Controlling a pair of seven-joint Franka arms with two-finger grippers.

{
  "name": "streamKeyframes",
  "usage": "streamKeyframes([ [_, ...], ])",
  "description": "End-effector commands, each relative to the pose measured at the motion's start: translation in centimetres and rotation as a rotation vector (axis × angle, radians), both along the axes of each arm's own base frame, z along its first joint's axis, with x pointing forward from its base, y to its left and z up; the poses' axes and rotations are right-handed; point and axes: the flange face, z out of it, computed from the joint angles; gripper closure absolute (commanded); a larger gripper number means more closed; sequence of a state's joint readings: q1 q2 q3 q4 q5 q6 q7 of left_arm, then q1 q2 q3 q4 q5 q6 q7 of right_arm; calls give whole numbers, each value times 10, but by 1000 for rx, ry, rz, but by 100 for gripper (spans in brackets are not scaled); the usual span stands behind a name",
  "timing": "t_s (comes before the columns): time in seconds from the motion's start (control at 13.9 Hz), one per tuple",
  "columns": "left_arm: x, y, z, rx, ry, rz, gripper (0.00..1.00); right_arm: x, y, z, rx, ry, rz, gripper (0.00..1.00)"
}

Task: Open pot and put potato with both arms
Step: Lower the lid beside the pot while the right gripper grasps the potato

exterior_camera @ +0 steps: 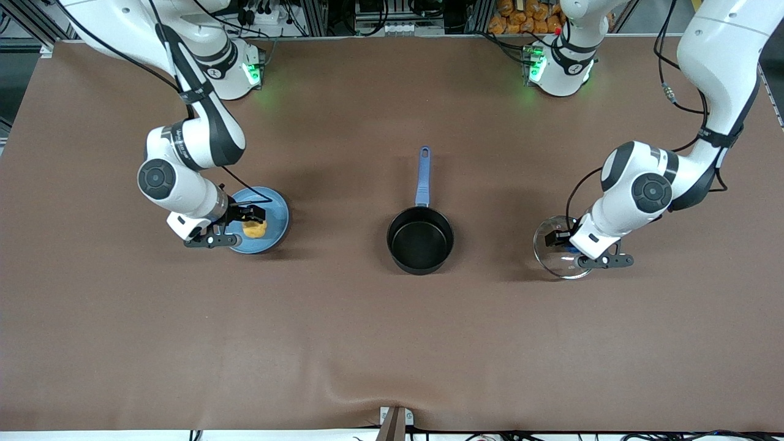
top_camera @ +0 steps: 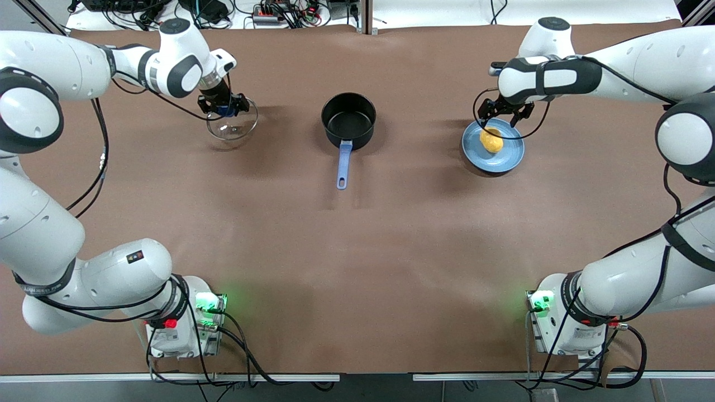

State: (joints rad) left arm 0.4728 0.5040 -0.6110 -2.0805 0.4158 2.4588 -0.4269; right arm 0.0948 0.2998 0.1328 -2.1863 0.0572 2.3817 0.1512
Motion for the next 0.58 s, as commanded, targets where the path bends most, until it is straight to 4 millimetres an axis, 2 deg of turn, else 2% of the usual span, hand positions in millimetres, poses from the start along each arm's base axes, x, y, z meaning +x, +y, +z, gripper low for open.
streamKeyframes([
  [0.0,5,5,-14,-11,-38,1,76,-6,0,-11,-2,-23,12,0],
  [0.14,6,1,-16,-19,-41,20,75,-8,1,-20,-2,-20,15,1],
  [0.22,7,2,-17,-20,-41,24,64,-10,2,-23,-3,-14,16,5],
  [0.29,7,3,-17,-19,-41,25,43,-12,2,-25,-3,-16,15,10],
  [0.36,8,4,-18,-14,-44,19,42,-16,4,-31,-4,-13,21,10],
  [0.43,10,5,-19,-17,-45,19,31,-17,4,-35,-3,-16,20,10],
  [0.5,13,4,-17,-19,-52,19,29,-21,4,-40,-3,-10,20,13],
])
